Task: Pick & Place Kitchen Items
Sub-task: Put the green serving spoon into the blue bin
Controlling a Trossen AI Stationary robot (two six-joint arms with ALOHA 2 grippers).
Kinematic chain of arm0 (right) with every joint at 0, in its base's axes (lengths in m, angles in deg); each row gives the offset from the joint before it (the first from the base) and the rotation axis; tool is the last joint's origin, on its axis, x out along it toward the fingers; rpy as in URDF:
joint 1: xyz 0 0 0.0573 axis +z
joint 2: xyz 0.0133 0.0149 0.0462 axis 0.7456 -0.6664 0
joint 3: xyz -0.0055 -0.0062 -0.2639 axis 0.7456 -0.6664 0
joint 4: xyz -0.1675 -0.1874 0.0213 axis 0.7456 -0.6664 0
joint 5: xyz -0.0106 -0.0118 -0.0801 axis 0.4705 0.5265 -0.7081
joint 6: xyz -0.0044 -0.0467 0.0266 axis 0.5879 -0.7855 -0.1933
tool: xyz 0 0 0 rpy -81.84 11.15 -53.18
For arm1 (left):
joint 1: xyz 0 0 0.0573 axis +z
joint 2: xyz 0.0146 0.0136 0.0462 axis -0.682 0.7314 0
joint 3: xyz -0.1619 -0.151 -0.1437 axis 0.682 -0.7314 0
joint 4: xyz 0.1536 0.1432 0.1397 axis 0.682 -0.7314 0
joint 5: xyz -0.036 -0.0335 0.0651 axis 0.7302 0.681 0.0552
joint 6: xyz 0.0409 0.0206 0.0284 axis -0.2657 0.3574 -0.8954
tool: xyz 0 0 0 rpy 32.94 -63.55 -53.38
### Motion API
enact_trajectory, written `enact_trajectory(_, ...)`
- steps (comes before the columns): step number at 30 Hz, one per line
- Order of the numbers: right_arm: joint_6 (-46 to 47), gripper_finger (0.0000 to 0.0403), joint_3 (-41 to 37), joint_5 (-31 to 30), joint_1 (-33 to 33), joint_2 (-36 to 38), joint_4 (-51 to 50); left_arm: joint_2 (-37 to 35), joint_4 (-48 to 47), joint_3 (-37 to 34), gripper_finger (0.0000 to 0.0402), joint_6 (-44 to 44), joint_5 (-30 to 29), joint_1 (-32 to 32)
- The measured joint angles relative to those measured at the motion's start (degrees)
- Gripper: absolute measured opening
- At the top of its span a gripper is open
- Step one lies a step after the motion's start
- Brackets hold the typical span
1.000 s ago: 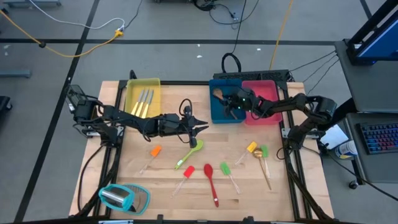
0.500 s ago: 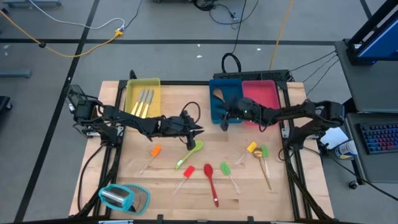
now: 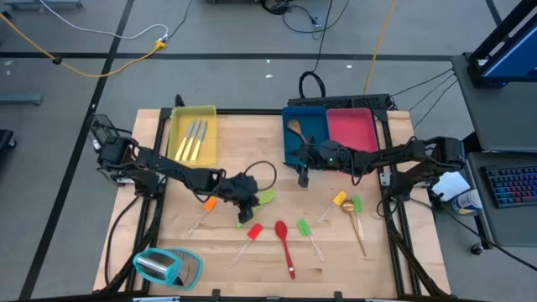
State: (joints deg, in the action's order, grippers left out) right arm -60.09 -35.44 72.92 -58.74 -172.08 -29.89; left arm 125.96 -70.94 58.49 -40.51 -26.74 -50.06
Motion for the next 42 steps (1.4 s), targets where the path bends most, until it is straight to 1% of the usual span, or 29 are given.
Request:
enact_trajectory(2, -1.0, 0.0149, 0.0, 0.0, 0.0, 0.0, 0.0, 0.0, -1.1, 0.0, 0.0076, 1.0, -0.8, -1.7)
enact_trajectory(5, -2.9, 0.015, 0.0, 0.0, 0.0, 0.0, 0.3, 0.0, -1.3, 0.0, 0.0077, 0.9, -5.4, -3.8)
enact_trajectory(7, -4.1, 0.015, 0.0, 0.0, 0.0, 0.0, 1.4, 0.0, -1.3, 0.0, 0.0077, 0.9, -7.3, -4.9)
enact_trajectory(11, -7.1, 0.0148, 0.0, 0.0, 0.0, 0.0, 5.2, 0.0, -2.2, 0.0, 0.0084, 2.9, -7.4, -5.5)
enact_trajectory(14, -8.7, 0.0147, 0.0, 0.0, 0.0, 0.0, 8.6, 0.0, -4.9, 0.0, 0.0105, 4.2, -7.5, -5.5)
enact_trajectory(18, -9.5, 0.0146, 0.0, 0.0, 0.0, 0.0, 11.3, 0.0, -6.5, 0.0, 0.0153, 4.8, -7.5, -5.5)
enact_trajectory(22, -11.6, 0.0146, 0.0, 0.0, 0.0, 0.0, 12.5, 0.0, -6.8, 0.0, 0.0196, -0.1, -8.7, -5.1)
enact_trajectory(24, -12.5, 0.0146, 0.0, 0.0, 0.0, 0.0, 13.4, 0.0, -6.2, 0.0, 0.0211, -0.7, -10.5, -4.5)
enact_trajectory(27, -13.2, 0.0146, 0.0, 0.0, 0.0, 0.0, 14.5, 0.0, -5.7, 0.0, 0.0225, 0.0, -9.8, -3.7)
enact_trajectory(30, -13.2, 0.0146, 0.0, 0.0, 0.0, 0.0, 15.5, 0.0, -5.7, 0.0, 0.0226, 0.9, -9.2, -4.2)
enact_trajectory(34, -13.4, 0.0146, 0.0, 0.0, 0.0, 0.0, 15.5, 0.0, -5.6, 0.0, 0.0214, 2.9, -9.3, -5.9)
enact_trajectory(38, -13.4, 0.0146, 0.0, 0.0, 0.0, 0.0, 15.5, 0.0, -5.6, 0.0, 0.0204, 5.1, -11.2, -7.5)
enact_trajectory(42, -13.4, 0.0146, 0.0, 0.0, 0.0, 0.0, 15.5, 0.0, -5.7, 0.0, 0.0205, 5.7, -12.5, -8.1)
